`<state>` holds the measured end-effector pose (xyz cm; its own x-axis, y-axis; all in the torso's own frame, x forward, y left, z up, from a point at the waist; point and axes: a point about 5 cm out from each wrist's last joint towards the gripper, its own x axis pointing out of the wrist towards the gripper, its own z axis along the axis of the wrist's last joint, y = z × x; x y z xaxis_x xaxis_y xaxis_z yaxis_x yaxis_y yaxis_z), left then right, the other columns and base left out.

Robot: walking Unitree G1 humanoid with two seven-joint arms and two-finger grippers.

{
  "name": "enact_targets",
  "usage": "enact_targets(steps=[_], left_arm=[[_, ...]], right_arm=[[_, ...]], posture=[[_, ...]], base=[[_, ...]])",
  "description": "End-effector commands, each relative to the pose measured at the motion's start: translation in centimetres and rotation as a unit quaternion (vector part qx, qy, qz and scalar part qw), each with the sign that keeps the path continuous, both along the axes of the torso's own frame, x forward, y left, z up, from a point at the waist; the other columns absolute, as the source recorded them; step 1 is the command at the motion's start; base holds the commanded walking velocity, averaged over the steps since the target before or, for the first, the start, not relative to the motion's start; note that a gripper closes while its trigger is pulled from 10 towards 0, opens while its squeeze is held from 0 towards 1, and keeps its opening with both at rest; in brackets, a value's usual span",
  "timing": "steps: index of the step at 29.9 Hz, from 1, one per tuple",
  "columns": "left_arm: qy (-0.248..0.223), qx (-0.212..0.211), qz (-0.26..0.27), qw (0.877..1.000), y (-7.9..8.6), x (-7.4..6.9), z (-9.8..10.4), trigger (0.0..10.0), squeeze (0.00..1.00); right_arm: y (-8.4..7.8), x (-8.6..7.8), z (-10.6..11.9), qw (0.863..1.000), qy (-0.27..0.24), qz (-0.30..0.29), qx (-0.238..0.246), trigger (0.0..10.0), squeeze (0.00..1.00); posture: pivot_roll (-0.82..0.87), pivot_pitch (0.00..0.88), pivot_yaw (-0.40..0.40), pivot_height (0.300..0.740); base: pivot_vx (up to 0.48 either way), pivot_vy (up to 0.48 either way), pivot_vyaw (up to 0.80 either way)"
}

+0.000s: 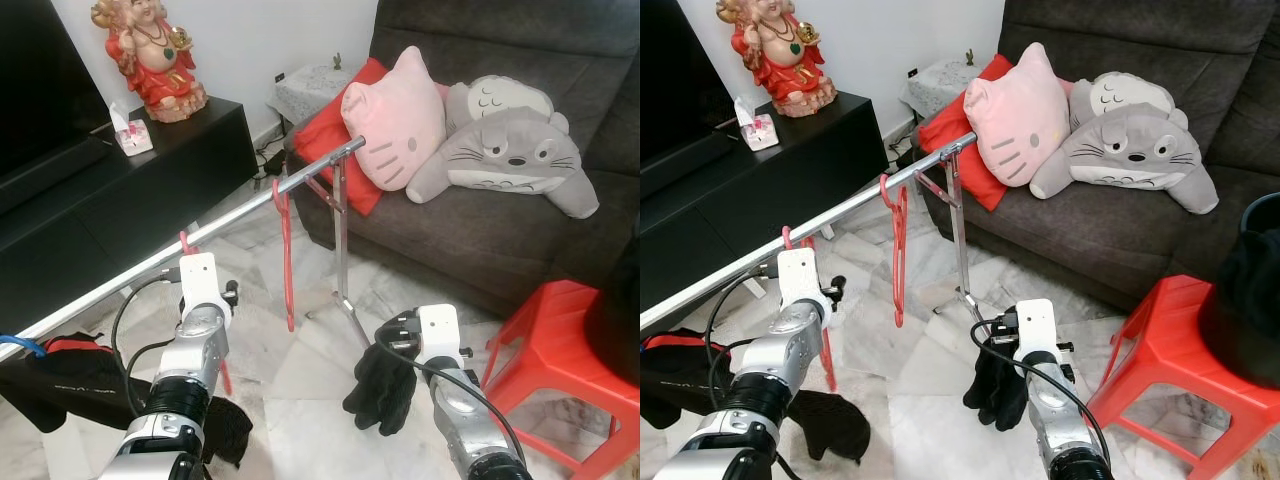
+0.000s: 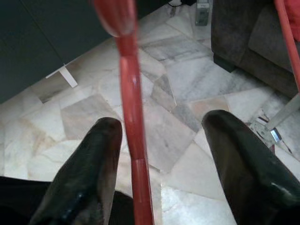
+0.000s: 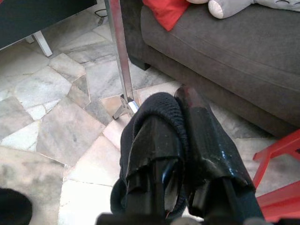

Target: Hang hanger

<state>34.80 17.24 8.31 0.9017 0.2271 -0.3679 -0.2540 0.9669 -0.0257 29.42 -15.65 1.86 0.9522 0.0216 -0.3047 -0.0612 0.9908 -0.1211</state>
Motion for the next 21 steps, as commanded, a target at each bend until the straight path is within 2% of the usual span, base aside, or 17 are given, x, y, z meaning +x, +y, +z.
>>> enact_targets(steps=[1,21], left_arm=[[0.007,-0.002,0.006,1.000,0.66,-0.16,-0.38,0.0,0.00],[-0.010,-0.010,-0.001,1.000,0.56,-0.07,-0.34,0.0,0.00]], right_arm=[[0.55,0.47,0.72,1.000,-0.019,0.006,0.004,10.0,0.00],[0.50,0.46,0.72,1.000,-0.018,0.005,0.002,10.0,0.00]], posture=[[-0.16,0.000,0.137,0.732],[-0.16,0.000,0.138,0.732]], base=[[0.000,0.000,0.00],[0.000,0.000,0.00]])
